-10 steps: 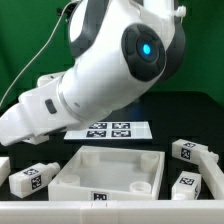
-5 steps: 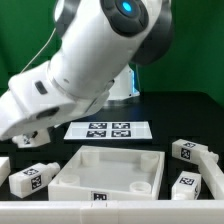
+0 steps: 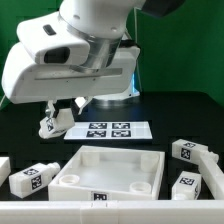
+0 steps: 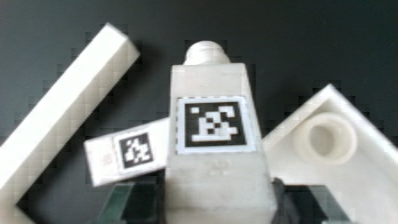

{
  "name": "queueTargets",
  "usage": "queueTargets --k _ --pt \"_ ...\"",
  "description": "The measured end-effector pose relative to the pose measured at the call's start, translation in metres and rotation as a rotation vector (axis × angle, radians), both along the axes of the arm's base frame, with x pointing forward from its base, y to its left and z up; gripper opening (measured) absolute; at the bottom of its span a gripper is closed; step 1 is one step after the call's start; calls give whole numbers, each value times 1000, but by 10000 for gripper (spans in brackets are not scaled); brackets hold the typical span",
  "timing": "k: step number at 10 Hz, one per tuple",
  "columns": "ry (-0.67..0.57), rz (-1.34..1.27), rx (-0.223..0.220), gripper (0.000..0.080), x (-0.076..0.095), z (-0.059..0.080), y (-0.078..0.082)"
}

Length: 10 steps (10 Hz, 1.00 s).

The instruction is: Assemble one leg

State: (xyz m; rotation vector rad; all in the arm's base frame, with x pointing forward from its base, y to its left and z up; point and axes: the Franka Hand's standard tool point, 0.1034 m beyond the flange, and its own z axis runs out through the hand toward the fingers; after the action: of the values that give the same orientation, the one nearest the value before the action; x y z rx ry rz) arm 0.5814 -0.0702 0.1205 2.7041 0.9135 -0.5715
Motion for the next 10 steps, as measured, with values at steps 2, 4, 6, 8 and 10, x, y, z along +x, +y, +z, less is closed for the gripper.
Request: queueTargets --k 2,4,6,8,10 --pt "-110 11 67 281 0 0 -6" --pt "-188 -68 152 281 8 15 12" --pt "-309 -99 237 281 36 38 40" --pt "-519 -46 263 281 63 47 42" --pt "-599 -15 265 281 60 44 29"
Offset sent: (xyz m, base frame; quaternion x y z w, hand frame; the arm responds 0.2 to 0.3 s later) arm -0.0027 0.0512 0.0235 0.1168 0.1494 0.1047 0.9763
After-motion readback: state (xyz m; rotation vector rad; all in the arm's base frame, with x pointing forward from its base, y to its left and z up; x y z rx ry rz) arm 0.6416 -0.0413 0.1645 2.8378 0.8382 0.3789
